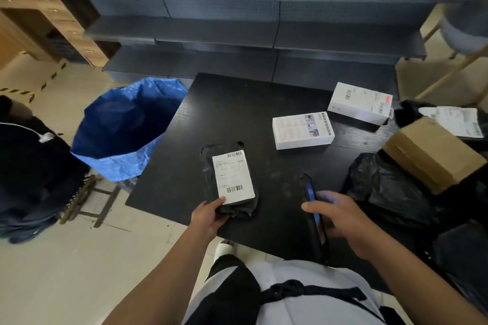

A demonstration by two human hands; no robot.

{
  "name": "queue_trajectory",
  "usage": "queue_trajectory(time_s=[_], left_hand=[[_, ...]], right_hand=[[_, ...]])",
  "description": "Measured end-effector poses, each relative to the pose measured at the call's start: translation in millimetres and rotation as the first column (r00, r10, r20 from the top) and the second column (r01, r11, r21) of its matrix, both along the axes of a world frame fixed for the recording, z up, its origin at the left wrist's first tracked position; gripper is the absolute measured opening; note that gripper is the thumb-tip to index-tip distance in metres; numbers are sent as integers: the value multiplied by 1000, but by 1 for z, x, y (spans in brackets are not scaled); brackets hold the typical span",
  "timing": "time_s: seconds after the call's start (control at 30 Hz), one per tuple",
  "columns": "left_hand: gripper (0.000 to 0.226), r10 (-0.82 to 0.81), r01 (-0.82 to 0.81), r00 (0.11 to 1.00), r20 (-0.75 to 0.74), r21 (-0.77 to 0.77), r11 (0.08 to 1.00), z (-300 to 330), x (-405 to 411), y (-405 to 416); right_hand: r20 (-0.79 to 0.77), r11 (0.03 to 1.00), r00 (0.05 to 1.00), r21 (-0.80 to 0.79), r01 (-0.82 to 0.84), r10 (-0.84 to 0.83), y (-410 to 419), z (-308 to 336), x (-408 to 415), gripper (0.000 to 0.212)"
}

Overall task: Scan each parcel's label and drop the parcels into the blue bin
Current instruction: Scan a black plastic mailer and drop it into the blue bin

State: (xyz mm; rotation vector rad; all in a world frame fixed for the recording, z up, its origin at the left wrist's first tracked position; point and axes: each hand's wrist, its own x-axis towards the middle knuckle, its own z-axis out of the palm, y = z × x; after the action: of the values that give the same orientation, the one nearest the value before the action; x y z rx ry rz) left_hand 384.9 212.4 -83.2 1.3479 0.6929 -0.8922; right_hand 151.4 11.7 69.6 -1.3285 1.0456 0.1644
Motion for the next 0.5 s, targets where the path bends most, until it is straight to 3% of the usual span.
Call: queue_trajectory(time_s=[0.13,0.27,0.37,0.4,0.43,0.47,0.5], left_hand=[[77,-89,82,994,55,124,989,0,7,8],[54,-147,124,986,84,235,964,-2,19,16],[70,-266,213,957,118,341,916,18,27,22],[75,-388,267,902,187,463,845,27,31,24],[77,-559,306,790,251,628,715,38,36,24],[77,-718,289,636,283,775,562,49,43,24],[74,-819,246,484,308,851,465,61,51,23]], right_hand=[[-8,1000,1000,7,-4,4,8,1,4,34],[-14,1000,1000,14,14,-14,16,5,10,26],[-23,999,999,13,29,-29,23,7,16,29],[-23,999,999,13,40,-39,25,8,18,30],[-23,999,998,11,51,-51,26,8,19,31],[-24,998,998,6,62,-62,27,8,21,32],[-27,997,997,-1,72,-72,29,8,23,33]])
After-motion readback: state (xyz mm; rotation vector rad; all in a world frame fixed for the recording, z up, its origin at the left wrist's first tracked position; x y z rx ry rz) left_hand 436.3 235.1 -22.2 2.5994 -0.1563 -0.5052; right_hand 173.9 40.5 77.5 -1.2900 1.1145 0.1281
